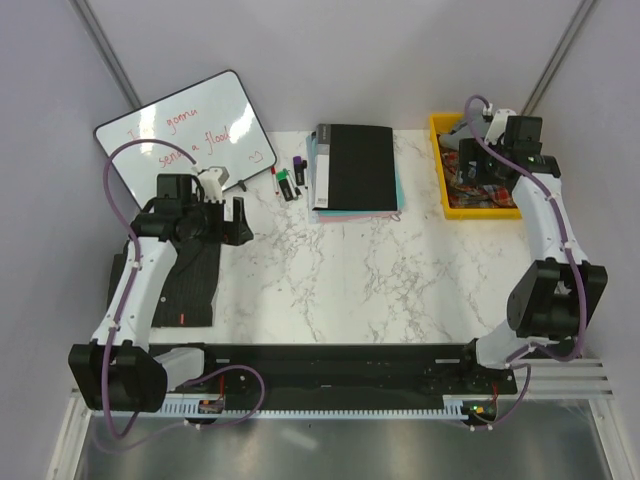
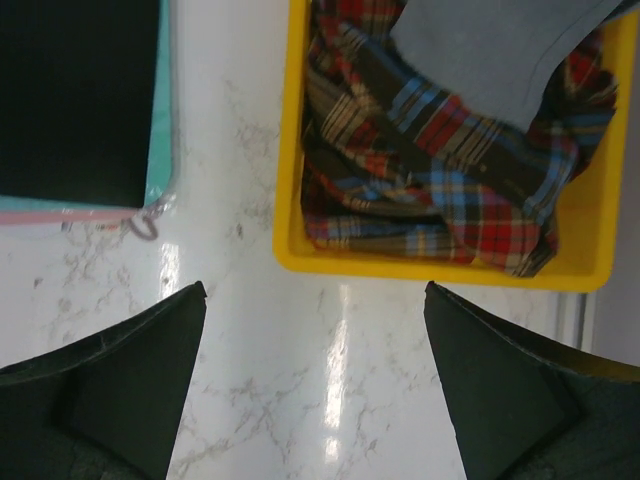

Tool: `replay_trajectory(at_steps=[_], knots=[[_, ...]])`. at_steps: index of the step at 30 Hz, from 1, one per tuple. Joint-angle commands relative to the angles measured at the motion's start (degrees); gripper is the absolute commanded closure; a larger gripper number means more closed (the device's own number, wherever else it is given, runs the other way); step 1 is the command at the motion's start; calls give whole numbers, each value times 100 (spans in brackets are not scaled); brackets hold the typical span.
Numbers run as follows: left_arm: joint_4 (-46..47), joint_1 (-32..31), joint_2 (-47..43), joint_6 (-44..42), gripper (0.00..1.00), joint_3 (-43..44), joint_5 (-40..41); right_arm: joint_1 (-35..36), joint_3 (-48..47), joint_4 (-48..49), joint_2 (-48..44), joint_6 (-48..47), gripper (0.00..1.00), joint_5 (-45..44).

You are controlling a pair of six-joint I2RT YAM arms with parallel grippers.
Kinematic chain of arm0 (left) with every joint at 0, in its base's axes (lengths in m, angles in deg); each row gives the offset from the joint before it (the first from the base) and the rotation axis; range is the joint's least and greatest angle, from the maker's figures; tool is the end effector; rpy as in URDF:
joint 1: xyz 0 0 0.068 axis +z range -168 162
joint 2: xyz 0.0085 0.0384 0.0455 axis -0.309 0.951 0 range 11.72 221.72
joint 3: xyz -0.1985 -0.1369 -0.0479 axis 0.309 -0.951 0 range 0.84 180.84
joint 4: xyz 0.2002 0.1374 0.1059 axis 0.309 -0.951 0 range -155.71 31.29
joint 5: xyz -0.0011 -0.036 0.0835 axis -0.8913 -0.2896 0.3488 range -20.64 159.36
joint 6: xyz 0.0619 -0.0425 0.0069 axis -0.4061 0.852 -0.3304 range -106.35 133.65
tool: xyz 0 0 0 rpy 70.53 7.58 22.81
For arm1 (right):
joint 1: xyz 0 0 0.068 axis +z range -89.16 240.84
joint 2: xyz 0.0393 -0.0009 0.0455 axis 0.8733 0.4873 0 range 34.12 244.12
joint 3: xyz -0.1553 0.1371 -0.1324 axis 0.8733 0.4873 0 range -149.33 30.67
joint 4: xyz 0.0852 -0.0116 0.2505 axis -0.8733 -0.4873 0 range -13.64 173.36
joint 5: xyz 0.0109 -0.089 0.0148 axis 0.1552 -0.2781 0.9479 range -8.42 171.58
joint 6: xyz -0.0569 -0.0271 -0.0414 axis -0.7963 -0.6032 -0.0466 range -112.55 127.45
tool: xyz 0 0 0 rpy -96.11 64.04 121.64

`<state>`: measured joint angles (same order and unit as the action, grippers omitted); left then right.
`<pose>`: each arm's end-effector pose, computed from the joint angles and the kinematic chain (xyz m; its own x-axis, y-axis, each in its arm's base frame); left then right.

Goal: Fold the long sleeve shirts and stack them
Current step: Grab the shirt from the pile

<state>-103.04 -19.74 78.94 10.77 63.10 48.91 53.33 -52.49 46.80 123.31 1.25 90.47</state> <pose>0.2679 -0.0304 0.2682 -0.7438 0.0697 -0.6647 0.2940 0.9273 -0.2317 0.3689 -0.0387 0.2904 -0.6688 -0.0194 -0.7431 -0.0561 0.9981 0.0244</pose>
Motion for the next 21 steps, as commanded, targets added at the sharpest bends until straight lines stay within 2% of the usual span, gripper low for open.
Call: replay_trajectory(at_steps=[1,7,12,17,20,21], knots=[[66,-11,151,-161,1,365,-477,-14,-1068,711,730,101,2,-704],[83,-20,300,-91,1,629,-706,-14,-2685,895,2373,136,2,-1002],[66,-11,432,-108,1,630,-645,-14,-3127,1580,3332,303,2,-1354],[92,-11,485,-161,1,559,-566,4,-3558,1854,4122,321,3,-1731],[92,-11,459,-152,1,542,-461,4,-3813,1871,4291,198,33,-1803],[83,-11,441,-169,1,542,-425,4,-3866,1845,4274,172,51,-1811]])
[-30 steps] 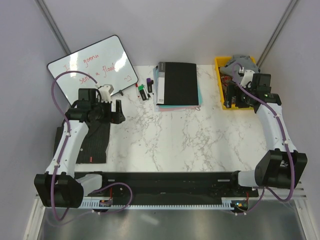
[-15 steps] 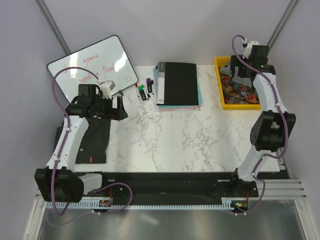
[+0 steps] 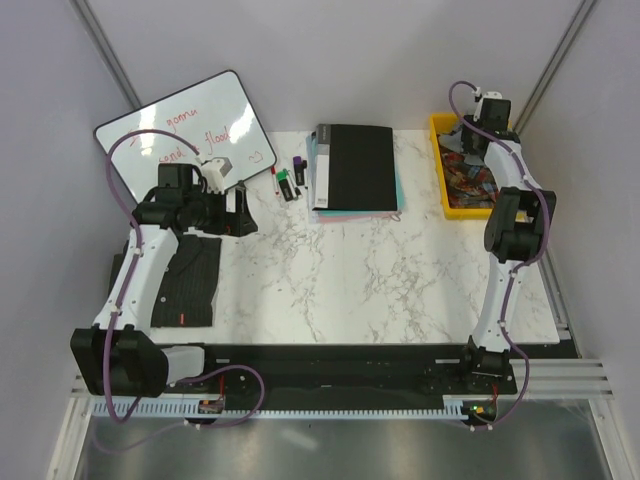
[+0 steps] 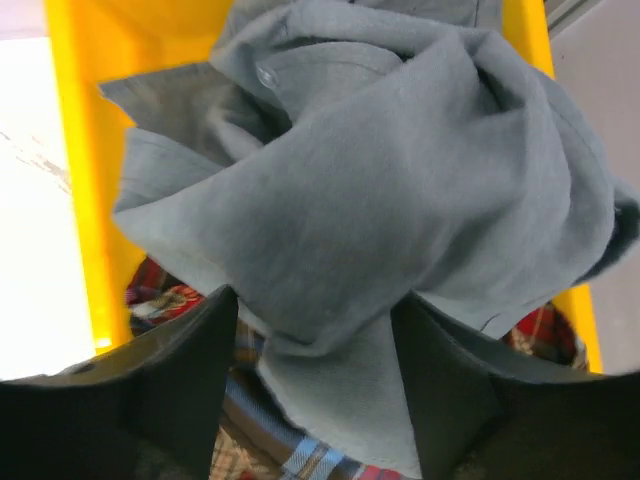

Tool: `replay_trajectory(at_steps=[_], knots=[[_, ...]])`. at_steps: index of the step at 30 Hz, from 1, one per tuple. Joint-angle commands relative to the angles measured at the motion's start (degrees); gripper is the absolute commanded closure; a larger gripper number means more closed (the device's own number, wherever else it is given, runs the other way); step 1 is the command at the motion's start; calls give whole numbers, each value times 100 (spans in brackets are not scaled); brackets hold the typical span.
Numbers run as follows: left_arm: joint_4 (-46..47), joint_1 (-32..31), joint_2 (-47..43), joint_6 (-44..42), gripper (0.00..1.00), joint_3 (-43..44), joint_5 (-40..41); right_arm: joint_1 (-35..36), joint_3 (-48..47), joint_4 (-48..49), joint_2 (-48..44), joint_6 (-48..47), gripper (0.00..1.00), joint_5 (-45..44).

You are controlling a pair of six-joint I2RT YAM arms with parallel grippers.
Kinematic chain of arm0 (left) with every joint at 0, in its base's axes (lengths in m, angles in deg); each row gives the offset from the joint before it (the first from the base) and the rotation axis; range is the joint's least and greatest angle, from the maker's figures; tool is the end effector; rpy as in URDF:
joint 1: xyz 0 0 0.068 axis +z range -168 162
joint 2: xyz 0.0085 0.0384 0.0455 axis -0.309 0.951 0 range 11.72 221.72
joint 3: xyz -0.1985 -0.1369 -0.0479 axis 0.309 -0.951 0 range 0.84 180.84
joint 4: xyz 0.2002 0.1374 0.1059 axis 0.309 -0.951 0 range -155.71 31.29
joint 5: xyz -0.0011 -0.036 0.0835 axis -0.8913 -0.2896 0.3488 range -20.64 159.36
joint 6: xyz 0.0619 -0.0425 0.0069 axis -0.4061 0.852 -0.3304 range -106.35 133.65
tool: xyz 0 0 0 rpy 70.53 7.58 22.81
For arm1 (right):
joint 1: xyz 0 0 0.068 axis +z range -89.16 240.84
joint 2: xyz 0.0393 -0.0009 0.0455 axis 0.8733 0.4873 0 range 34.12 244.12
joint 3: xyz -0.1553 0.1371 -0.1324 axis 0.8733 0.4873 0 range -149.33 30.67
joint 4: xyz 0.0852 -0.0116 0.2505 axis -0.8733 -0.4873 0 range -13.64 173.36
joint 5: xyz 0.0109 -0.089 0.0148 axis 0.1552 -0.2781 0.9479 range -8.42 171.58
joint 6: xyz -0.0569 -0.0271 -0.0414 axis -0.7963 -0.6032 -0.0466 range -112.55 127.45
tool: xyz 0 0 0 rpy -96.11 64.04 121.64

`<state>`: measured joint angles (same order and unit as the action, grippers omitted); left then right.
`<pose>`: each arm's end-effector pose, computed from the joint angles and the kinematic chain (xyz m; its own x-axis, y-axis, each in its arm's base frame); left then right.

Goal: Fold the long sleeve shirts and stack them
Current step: Grab the shirt from the pile

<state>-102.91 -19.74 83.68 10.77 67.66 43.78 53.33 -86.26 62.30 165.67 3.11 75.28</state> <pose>0.2846 -0.0362 0.2758 -0.7418 0.0679 -0.6672 0.3463 0.8908 -0.2944 0.5380 -0.0780 0.2053 -0.5932 0.0024 -0.8051 0.1740 0.9767 -0.1254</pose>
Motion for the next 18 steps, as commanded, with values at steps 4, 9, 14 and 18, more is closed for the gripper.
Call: replay_trajectory(at_steps=[4,9,14,18], knots=[[88,-11,-130,-205,1,129,71,4,-665,112,-260,-242,100,-284],[88,-11,-288,-82,1,234,-201,-5,-175,-214,-1656,-235,100,882],[114,-11,-455,41,1,313,-622,126,-155,-512,-3221,283,100,2580],[140,-11,-596,94,1,383,-702,223,-400,-584,-3899,1135,100,3783]])
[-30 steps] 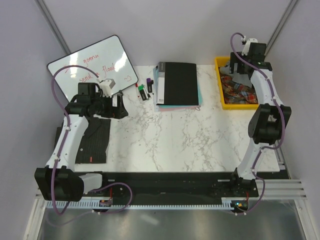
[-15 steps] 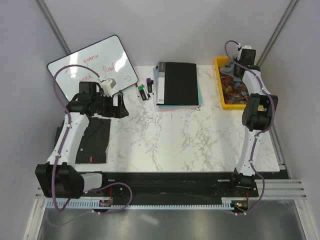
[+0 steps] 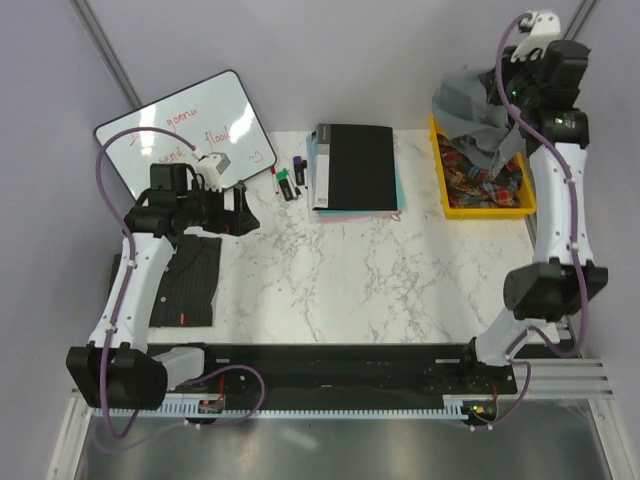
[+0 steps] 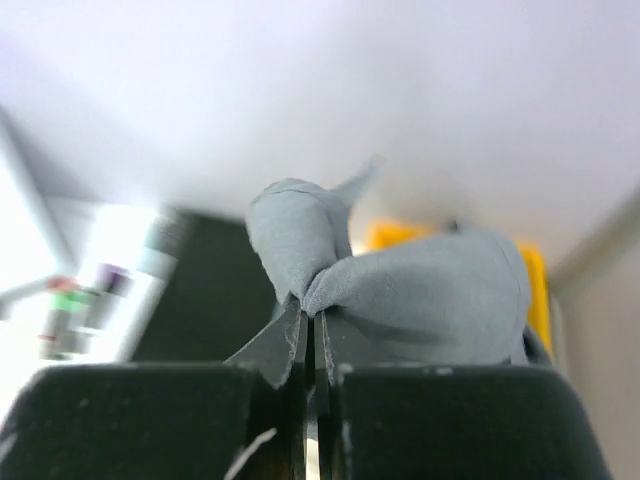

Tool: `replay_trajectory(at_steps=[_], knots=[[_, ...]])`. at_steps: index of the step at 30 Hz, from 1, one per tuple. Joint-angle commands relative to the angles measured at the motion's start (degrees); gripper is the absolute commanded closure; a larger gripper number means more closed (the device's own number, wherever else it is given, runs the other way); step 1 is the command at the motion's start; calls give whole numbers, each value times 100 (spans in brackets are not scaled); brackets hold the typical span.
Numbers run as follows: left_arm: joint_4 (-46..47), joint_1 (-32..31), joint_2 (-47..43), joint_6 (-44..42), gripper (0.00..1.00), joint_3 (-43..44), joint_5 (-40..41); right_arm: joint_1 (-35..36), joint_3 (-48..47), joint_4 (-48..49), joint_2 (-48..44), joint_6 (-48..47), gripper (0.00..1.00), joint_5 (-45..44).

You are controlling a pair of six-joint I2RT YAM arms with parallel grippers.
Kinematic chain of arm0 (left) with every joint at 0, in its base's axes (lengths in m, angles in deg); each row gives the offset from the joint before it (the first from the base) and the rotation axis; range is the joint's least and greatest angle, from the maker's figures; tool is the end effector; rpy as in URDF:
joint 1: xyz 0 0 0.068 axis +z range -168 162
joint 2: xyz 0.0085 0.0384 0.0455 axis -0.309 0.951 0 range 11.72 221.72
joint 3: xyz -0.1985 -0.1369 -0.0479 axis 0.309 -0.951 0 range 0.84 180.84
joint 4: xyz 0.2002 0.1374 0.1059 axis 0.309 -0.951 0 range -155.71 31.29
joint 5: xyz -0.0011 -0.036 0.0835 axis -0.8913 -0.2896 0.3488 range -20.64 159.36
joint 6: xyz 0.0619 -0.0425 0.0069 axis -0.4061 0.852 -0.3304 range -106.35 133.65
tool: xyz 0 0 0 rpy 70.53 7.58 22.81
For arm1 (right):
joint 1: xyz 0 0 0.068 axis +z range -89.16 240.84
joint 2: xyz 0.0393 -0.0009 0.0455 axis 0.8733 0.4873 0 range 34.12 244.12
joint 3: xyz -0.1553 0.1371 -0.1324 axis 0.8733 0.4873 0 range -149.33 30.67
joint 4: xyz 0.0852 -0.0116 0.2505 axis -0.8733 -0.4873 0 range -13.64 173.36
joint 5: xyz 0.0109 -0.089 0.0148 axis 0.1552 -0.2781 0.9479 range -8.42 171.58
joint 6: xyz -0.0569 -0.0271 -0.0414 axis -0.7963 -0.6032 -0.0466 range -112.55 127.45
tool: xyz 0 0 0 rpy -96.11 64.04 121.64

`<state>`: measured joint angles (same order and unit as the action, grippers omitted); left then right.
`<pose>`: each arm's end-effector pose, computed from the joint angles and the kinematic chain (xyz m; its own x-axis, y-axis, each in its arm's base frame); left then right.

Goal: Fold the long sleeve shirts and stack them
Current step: Grab the shirt from the pile, then move the shirt to the center of the board

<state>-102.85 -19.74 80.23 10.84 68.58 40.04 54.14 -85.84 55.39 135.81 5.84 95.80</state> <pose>0.2737 -0.0395 0.2984 -0.6865 0.0636 -0.7243 0.4073 0.8589 -0.3106 0.4237 -0.0340 0.4353 -0.2224 -0.0013 -0.9749 -0.1306 0.9910 0.0285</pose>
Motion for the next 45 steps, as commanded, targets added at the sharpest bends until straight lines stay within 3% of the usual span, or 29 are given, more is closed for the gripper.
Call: replay_trajectory(at_steps=[1,5,12,21,25,27,33,40,45], knots=[[151,-11,-277,96,1,309,-346,212,-504,116,-1079,1281,100,1942],[221,-11,-522,131,1,353,-644,415,-681,710,-1475,2575,100,3040],[625,-11,-979,-35,1,81,-1233,415,-372,1890,-2144,4210,100,3648],[1329,-11,-1340,53,0,-394,-2393,415,-260,4359,-2390,6845,100,3632],[1460,-20,-1288,184,1,-481,-3262,415,470,4563,-2864,6483,100,3307],[2038,-63,-1314,727,1,-832,-3887,415,777,4659,-2935,6401,100,3315],[4358,-818,-1244,2302,2,-1563,-3793,424,901,4791,-2830,6480,100,3755],[4915,-2215,-374,2390,3,-1290,-3211,433,823,4863,-2865,6454,100,3808],[4302,-2524,-864,1329,5,-1527,-3098,528,1225,4581,-2891,6111,100,3720]])
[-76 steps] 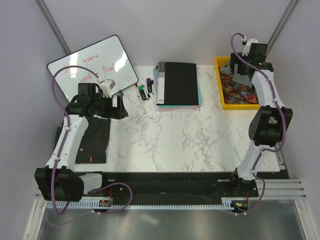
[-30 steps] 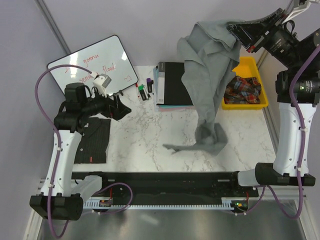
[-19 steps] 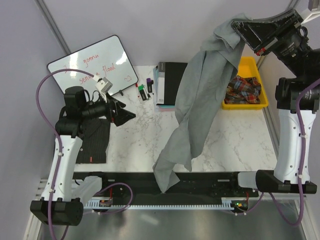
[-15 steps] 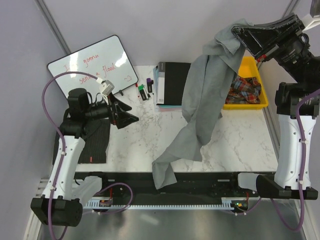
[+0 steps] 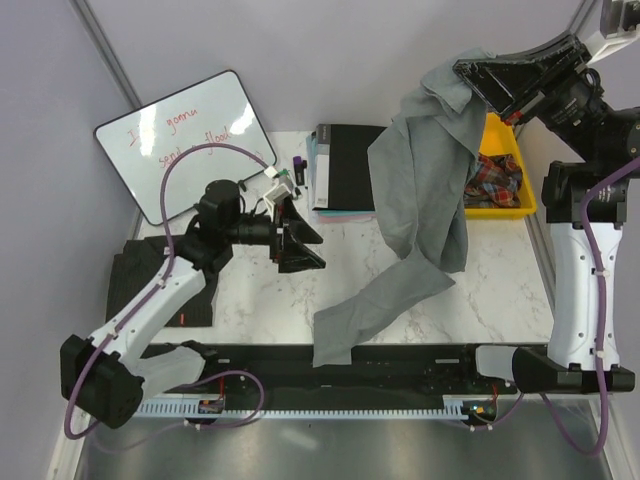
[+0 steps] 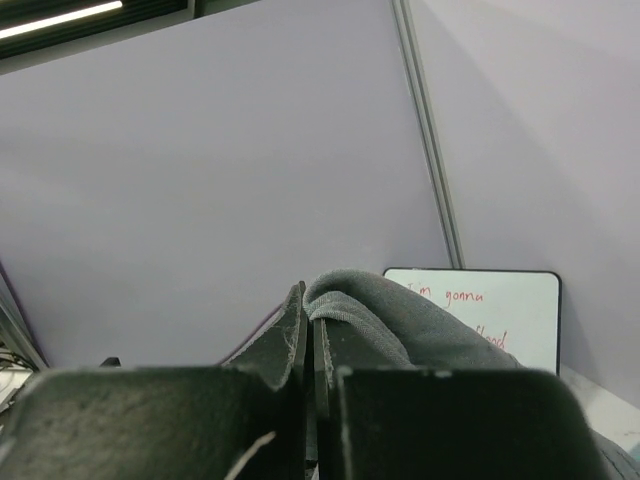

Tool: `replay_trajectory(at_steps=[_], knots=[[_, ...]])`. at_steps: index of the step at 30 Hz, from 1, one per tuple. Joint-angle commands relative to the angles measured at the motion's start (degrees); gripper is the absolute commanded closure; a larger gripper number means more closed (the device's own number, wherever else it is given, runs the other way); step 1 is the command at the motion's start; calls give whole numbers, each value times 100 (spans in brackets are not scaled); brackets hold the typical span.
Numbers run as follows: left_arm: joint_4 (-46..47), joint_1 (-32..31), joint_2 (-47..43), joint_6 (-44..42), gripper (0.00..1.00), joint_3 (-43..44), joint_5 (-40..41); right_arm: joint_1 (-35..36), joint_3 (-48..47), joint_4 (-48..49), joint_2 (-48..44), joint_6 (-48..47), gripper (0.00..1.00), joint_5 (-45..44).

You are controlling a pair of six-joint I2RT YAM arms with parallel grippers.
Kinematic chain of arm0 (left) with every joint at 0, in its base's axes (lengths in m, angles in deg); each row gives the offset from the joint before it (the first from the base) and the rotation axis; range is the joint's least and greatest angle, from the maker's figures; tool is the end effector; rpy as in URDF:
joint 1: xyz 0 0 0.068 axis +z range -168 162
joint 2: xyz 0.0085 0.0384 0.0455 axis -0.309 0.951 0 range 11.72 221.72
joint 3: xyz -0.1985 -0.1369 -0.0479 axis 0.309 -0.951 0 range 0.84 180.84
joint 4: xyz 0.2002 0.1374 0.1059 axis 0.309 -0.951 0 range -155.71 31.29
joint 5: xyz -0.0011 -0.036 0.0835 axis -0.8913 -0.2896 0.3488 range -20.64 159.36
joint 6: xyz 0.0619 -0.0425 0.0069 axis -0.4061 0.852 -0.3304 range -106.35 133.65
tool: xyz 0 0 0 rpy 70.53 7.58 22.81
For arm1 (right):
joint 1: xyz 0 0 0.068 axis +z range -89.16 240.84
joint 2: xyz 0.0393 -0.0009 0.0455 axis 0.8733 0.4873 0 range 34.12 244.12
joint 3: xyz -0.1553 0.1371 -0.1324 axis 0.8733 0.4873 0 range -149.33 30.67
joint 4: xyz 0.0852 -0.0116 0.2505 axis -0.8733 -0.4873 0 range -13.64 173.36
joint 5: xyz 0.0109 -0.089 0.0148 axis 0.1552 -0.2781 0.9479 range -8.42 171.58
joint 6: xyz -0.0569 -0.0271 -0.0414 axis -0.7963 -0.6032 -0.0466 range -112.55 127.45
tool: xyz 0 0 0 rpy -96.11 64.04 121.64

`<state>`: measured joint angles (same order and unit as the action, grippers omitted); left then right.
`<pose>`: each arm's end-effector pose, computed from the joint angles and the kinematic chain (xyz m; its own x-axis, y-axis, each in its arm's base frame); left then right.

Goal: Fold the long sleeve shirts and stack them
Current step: Move the shirt to the center of the board

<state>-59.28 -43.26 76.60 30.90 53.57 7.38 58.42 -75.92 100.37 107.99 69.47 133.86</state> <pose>0.2264 -0.1690 0.3107 -0.4806 0.0726 -0.8739 0.8761 0.0827 -0.4749 0.2061 0.0416 0.6112 -0.0707 0.5438 -0.8362 -0.9007 0.3254 0.2878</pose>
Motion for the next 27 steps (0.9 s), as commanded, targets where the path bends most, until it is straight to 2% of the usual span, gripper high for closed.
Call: replay_trajectory(at_steps=[1,3,5,6,7,8,10,13,15,16,17,18,19,20,21,22,24,26,27], knots=[[-439,-173,-807,-880,5,-35,447,188,435,74,-118,-304,100,-103],[-793,-112,-1117,-1408,5,27,756,686,1068,-5,-188,-532,100,-269],[-987,213,-1460,-1384,5,88,801,1092,1585,-425,-215,-1225,100,-646],[-1014,379,-1557,-1270,5,114,818,1616,1684,-619,-154,-1593,100,-744],[-1023,816,-1636,-1129,5,150,836,1882,1728,-1143,-84,-2197,100,-832],[-1023,1099,-1741,-815,4,167,828,2137,1885,-1304,-5,-2412,100,-928],[-1014,1888,-1821,-593,4,176,784,2701,2114,-1576,250,-2641,100,-1139],[-997,2776,-1909,-302,4,141,775,3561,2239,-2139,777,-3466,98,-1447],[-1110,3025,-1848,-284,4,132,818,4282,2081,-2508,1154,-4370,87,-1701],[-1137,3227,-1813,-284,4,124,827,4485,1993,-2919,1270,-4652,57,-1720],[-1190,3324,-1778,-363,4,132,758,4695,1792,-3210,1366,-5168,41,-1729],[-1390,3404,-1673,-450,4,150,731,4689,1669,-3544,1533,-5391,29,-1755],[-1505,3509,-1620,-721,4,237,774,4645,1354,-4417,1595,-5680,20,-1816],[-1646,3527,-1549,-959,4,281,749,4514,1177,-4983,1709,-6136,20,-1869],[-1969,3528,-1392,-1265,4,343,670,4400,1053,-5954,1719,-6923,19,-1931],[-2146,3528,-1304,-1712,4,430,486,4225,1130,-6277,1667,-7271,11,-1896],[-2472,3440,-945,-2399,4,510,423,3409,1463,-6779,1255,-7947,2,-1852],[-3087,3256,-662,-3313,6,686,624,2506,1930,-7105,921,-8484,2,-2035],[-3263,2907,-539,-3630,7,721,791,2292,2044,-7403,858,-8809,2,-2306]])
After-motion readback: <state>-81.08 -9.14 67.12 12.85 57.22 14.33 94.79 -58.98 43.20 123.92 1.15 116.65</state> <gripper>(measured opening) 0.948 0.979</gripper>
